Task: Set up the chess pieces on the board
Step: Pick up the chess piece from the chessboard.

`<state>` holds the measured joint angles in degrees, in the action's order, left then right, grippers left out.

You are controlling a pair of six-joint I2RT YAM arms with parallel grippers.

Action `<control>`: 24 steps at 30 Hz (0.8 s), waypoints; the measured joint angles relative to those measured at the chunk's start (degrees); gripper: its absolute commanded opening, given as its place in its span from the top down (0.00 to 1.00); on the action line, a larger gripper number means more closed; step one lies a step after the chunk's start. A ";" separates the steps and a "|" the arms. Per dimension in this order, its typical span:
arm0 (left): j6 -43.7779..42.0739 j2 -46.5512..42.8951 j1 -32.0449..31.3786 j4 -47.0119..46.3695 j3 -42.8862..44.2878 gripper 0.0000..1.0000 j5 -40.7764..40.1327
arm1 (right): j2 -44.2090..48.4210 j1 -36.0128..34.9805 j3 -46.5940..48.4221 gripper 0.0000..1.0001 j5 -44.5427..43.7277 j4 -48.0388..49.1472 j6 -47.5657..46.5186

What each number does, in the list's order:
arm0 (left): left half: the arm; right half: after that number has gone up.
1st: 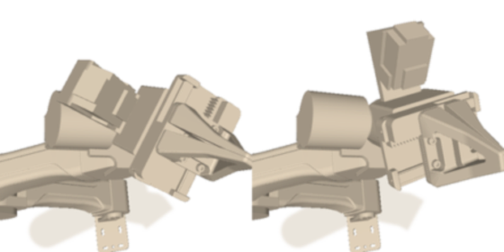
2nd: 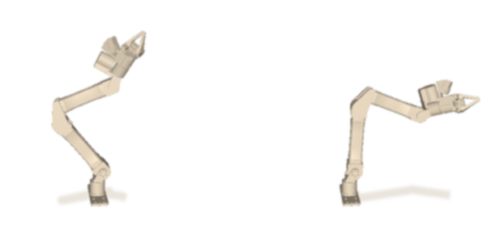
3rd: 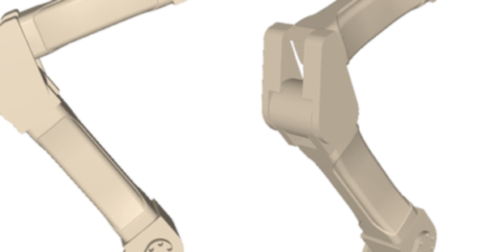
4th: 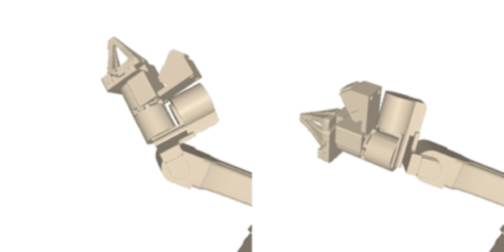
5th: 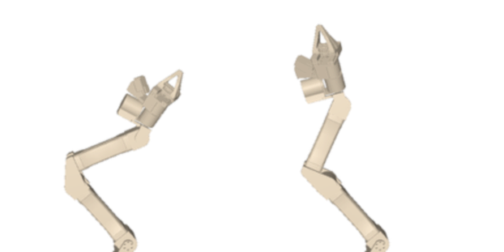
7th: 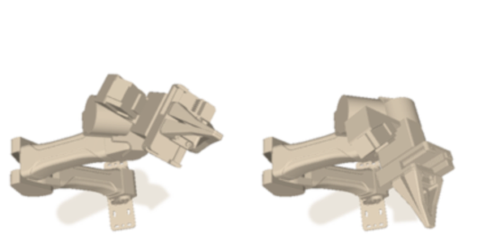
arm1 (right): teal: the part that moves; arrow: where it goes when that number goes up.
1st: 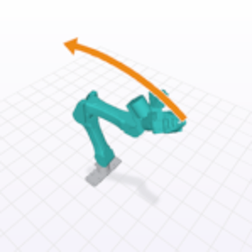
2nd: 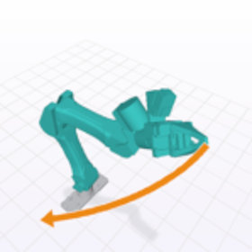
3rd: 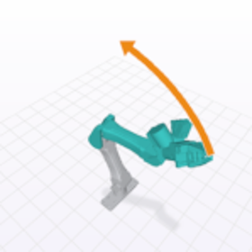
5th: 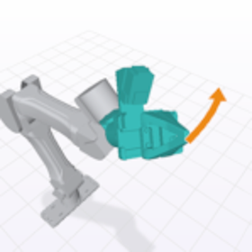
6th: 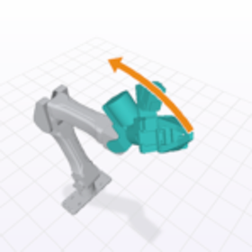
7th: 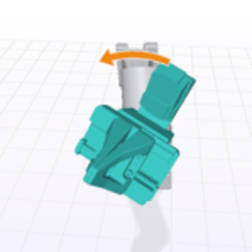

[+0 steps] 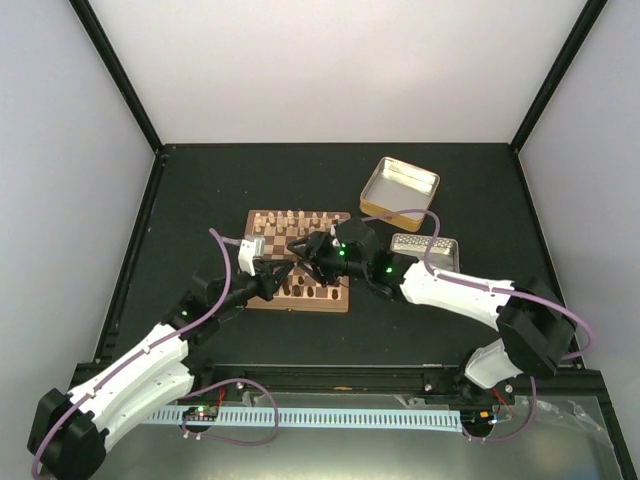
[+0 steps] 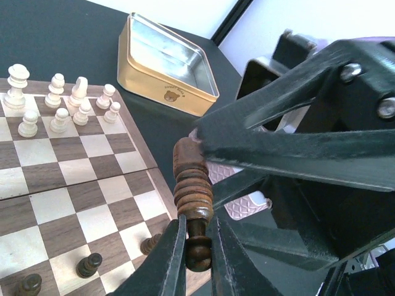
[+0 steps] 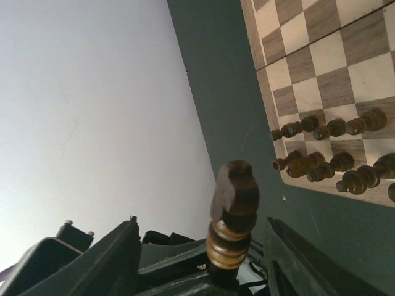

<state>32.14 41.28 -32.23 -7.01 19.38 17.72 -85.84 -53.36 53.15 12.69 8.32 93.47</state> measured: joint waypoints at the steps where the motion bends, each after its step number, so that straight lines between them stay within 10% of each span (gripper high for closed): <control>1: -0.11 0.00 0.00 0.17 0.07 0.98 -0.07 | 0.50 0.13 -0.31 0.38 -0.28 0.20 -1.38; 15: -4.63 -1.95 0.00 6.03 8.00 0.98 8.00 | 12.90 9.49 -16.26 0.23 12.31 19.71 -20.09; 24: -7.43 -1.42 0.02 8.39 15.67 0.98 19.71 | 22.10 10.71 -16.28 0.43 20.68 23.12 -28.02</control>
<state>24.71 39.86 -32.21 1.39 35.05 37.43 -63.75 -42.65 36.86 33.36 31.44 65.45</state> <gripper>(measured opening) 0.088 0.641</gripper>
